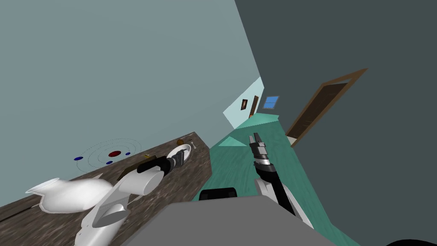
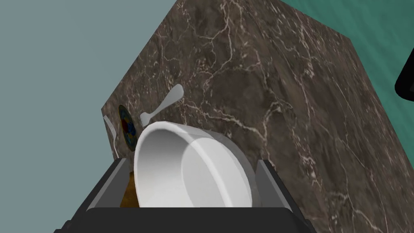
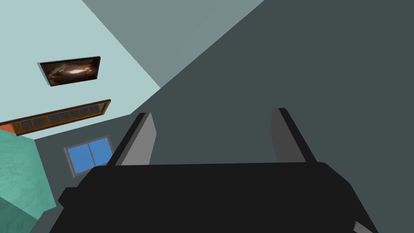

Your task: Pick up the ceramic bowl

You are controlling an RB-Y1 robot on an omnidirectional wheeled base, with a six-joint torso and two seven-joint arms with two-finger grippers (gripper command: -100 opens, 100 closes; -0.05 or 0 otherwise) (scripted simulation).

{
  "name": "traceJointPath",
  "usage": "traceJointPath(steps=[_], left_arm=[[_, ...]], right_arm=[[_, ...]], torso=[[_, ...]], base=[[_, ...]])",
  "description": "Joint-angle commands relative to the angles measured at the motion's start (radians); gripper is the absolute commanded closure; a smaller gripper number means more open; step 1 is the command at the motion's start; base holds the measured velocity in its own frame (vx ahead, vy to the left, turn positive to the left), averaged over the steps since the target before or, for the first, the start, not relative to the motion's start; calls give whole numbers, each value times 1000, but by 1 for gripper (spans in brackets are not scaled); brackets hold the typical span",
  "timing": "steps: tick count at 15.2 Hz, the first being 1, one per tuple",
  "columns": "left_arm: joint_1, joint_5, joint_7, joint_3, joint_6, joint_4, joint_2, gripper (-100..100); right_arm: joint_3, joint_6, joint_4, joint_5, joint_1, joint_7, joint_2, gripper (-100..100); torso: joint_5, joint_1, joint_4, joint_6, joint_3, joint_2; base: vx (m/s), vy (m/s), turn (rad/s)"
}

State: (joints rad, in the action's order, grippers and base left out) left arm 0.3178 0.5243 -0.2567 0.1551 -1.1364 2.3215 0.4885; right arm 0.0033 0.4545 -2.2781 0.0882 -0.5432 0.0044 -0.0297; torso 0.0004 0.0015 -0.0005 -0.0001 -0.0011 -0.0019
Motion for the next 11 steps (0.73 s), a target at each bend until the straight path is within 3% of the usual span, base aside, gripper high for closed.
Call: traceJointPath(steps=[1, 11], left_arm=[[-8, 18, -7, 13, -50, -5, 14, -100], [-23, 67, -14, 51, -237, -28, 58, -100]], right_arm=[[0, 0, 0, 0, 0, 0, 0, 0], [0, 0, 0, 0, 0, 0, 0, 0]], torso=[[0, 0, 0, 0, 0, 0], [0, 0, 0, 0, 0, 0]], base=[[20, 13, -41], [17, 17, -43]])
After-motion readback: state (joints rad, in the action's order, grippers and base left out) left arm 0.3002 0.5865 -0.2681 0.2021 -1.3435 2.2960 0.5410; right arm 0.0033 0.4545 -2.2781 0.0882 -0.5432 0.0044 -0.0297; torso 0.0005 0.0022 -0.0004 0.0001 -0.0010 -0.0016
